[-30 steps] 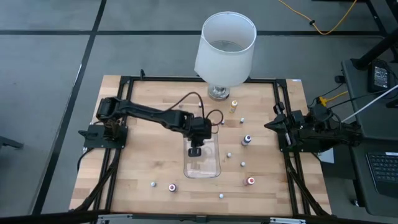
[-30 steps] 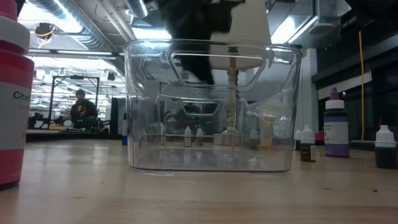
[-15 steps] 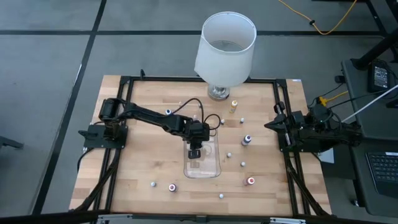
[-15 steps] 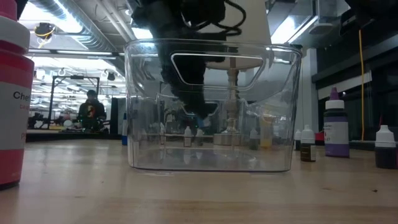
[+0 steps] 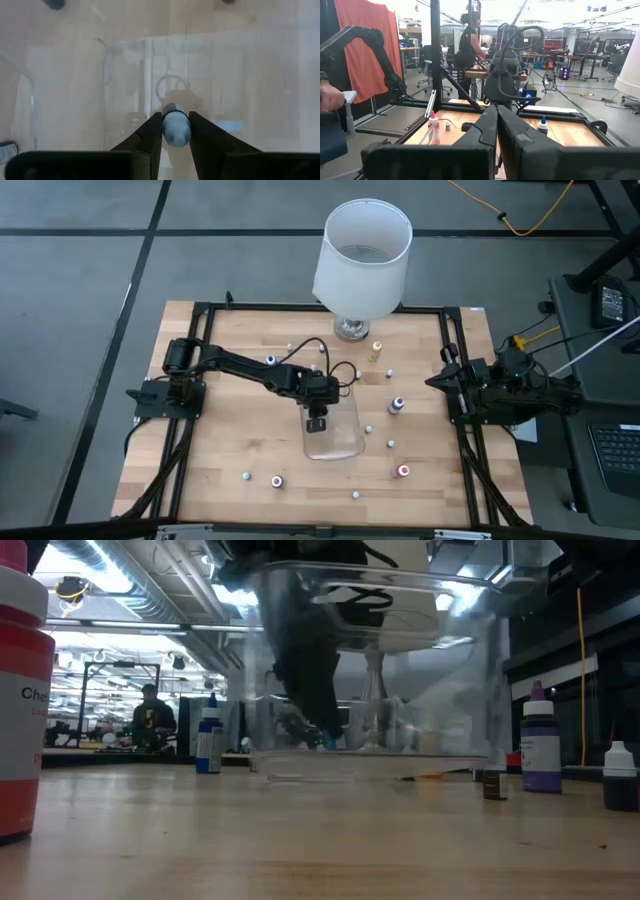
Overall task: Pick & Place food coloring
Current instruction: Put the bottom left small blue food coloring bottle into the transparent bin
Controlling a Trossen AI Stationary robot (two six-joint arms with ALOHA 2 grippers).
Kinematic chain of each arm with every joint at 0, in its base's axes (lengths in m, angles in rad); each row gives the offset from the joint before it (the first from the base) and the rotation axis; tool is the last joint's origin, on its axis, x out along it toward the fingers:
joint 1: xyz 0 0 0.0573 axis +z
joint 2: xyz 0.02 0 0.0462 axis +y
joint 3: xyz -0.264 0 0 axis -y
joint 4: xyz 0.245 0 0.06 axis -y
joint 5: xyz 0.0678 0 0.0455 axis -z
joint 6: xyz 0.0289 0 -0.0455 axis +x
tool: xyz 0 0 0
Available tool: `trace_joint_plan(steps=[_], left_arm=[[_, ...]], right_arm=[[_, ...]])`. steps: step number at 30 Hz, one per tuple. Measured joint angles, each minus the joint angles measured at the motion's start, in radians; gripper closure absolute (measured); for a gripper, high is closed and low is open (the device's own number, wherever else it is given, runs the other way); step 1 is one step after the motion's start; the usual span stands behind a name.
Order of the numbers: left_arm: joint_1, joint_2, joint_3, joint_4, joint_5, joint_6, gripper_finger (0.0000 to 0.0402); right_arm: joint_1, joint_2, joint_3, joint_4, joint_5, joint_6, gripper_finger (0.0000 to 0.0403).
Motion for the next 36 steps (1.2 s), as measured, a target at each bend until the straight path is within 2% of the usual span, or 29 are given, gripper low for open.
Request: trace_joint_plan(steps=[9, 17, 27, 36], left_arm=[[-0.034, 0.008, 0.108, -0.109, -0.003, 0.040, 0.0324], [-0.053, 0.005, 0.259, -0.239, -0.100, 0.145, 0.0320], [-0.089, 0.011, 0.301, -0.235, -0.061, 0.310, 0.0320], [-0.072, 0.129, 0.347, -0.233, 0.037, 0.353, 0.0323]], right_arm=[[0.000, 0.000, 0.000, 0.000, 0.000, -0.001, 0.0387], [0.000, 0.000, 0.000, 0.000, 0.000, -0.003, 0.0387], [0.000, 0.000, 0.000, 0.000, 0.001, -0.003, 0.0387], [0.000, 0.000, 0.000, -0.001, 0.003, 0.000, 0.0387]])
